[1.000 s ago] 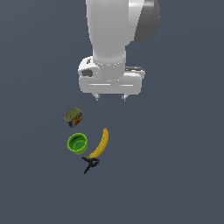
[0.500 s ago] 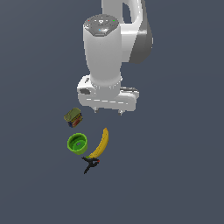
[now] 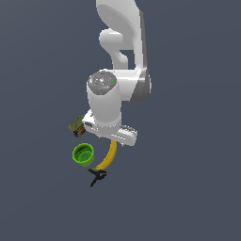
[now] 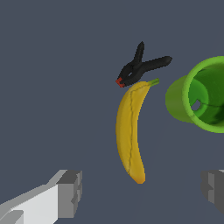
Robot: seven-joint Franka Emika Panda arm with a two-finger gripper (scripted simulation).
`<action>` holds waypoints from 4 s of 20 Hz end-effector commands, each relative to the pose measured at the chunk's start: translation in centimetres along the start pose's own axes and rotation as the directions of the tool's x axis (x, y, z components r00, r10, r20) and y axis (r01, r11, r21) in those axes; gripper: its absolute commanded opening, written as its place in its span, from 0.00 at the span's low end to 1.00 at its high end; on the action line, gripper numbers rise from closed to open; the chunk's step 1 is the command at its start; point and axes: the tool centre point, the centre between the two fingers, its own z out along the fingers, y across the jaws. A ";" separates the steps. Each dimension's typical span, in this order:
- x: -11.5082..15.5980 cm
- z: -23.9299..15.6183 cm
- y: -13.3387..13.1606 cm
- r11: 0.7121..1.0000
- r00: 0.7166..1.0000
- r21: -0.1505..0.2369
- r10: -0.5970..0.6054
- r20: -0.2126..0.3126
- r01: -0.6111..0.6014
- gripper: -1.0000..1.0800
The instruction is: Pick up a designated object from a clutter of objects.
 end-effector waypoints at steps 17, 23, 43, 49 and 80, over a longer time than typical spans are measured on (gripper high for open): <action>1.5 8.2 1.9 0.988 0.988 -0.010 0.151 -0.017 -0.152 0.96; 1.5 9.8 2.0 0.988 0.988 -0.010 0.153 -0.017 -0.153 0.96; 1.6 13.3 2.0 0.988 0.988 -0.010 0.154 -0.018 -0.155 0.00; 1.9 11.9 1.3 0.989 0.989 -0.001 0.147 -0.030 -0.147 0.00; 3.5 -16.6 2.9 0.988 0.988 -0.008 0.154 -0.022 -0.154 0.00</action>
